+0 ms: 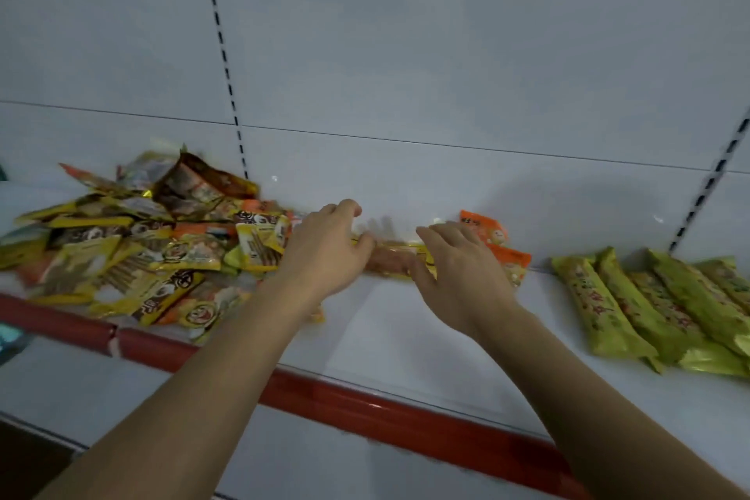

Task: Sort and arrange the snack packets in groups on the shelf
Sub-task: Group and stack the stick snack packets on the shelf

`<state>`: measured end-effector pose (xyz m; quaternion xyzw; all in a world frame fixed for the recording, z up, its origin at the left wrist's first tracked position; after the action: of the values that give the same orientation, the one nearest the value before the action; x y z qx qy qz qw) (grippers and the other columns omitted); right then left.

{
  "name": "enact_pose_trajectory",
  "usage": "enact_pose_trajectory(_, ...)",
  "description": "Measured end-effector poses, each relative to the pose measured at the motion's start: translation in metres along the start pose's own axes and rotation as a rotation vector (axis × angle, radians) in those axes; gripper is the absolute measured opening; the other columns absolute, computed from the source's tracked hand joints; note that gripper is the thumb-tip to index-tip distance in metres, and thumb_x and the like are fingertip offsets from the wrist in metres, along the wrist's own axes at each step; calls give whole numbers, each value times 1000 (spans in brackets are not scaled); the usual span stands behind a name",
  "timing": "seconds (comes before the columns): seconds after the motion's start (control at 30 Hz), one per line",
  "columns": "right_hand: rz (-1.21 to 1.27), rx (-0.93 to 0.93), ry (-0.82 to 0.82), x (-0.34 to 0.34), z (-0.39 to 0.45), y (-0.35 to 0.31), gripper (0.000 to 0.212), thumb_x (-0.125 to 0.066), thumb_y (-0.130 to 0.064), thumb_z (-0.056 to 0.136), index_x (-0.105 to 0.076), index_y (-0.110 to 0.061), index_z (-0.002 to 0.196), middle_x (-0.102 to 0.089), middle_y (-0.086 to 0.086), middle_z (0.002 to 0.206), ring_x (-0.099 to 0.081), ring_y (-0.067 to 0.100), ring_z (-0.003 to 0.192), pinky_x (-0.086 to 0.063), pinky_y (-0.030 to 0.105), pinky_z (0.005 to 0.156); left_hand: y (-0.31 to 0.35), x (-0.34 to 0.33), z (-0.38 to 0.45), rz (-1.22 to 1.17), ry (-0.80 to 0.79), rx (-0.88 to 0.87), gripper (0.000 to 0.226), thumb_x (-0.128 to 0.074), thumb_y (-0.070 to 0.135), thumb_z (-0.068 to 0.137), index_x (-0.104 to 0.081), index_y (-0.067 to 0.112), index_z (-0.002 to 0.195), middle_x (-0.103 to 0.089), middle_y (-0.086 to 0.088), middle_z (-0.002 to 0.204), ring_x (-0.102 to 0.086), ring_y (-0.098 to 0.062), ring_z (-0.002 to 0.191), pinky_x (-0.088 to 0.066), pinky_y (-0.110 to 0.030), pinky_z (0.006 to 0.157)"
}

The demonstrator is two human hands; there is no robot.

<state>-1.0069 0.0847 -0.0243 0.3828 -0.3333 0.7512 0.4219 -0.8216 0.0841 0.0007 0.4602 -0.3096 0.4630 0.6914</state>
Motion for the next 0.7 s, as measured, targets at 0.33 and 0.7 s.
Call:
enact_pose_trajectory(0.33, -14, -18, -141, -66, 30, -94, 51, -45, -39, 102, -45, -16, 147, -50, 2, 147, -38, 26, 139, -32, 38, 113, -126, 33, -1, 123, -47, -36, 43, -52, 38, 103, -51, 17, 141, -62, -9, 136, -64, -27, 111, -56, -43, 87)
enact_pose_trajectory(0.7, -43, -12, -192, -96, 78, -120, 48, -49, -29, 101, -44, -15, 147, -53, 4, 144, -41, 26, 136, -38, 37, 110, -139, 19, 20, 319, -113, -2, 40, -51, 49, 102, -58, 15, 121, -65, -6, 120, -52, -31, 119, -46, -44, 98)
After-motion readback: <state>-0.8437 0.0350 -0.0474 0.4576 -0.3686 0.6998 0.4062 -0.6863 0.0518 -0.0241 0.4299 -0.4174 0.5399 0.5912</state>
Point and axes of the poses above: each hand's wrist, its own z-axis towards the middle knuckle, its own x-axis out of the back of the hand, y = z × x, the point moved 3 cm from there along z, towards the middle knuckle
